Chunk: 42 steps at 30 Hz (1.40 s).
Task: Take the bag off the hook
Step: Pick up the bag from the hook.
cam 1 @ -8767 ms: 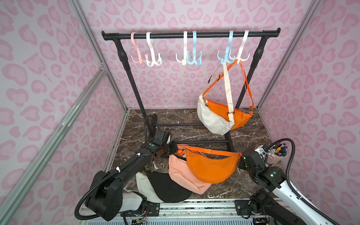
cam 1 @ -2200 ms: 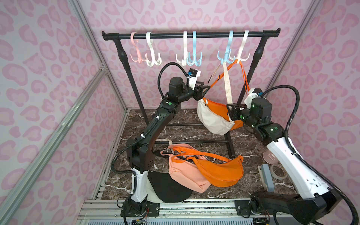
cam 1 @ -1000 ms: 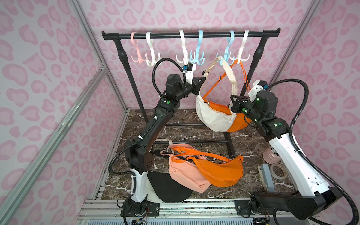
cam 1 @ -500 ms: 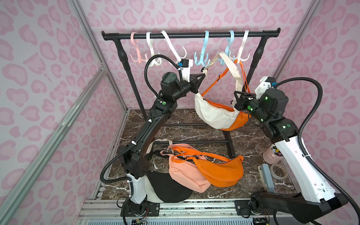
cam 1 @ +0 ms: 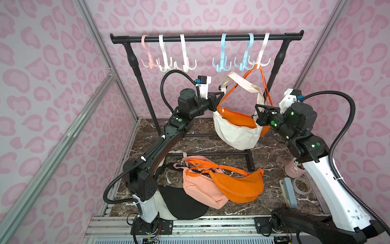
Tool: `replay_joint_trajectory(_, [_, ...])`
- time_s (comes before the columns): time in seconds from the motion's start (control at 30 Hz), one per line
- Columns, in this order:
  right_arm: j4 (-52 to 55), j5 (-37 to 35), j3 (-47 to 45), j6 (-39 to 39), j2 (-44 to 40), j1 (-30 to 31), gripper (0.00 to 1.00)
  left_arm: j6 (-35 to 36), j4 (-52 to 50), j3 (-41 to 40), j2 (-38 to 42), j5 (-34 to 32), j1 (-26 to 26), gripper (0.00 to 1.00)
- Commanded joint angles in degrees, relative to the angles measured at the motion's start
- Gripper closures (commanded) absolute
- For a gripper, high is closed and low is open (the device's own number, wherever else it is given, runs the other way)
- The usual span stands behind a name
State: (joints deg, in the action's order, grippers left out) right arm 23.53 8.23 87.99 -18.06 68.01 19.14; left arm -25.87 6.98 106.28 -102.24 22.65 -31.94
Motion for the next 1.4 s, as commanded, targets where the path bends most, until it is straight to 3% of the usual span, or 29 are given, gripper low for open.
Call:
replay_joint_trajectory(0.0, [-0.05,-1.14,-0.82,-0.38,-1.14,0.33,1.00,-0.51,5.11,-2.25,2.30,-0.58,-0.11,0.97])
replay_joint_trajectory(0.77, [11.74,-9.31,-7.16,-5.07,-15.53,9.00,1.00,4.07,-2.84,-24.17,27.09,-0.77,-4.41,0.97])
replay_joint_trajectory(1.07, [24.81,-12.74,-7.27,-9.47,-23.35,9.88,1.00,4.70,-15.34,-27.36,35.11,-1.65,-9.33,0.97])
replay_joint_trajectory(1.37, [44.45,-13.85,-0.01,-14.96,-25.21,9.86,1.00,-3.31,-24.49,-31.46,41.42,-3.83,-12.86,0.97])
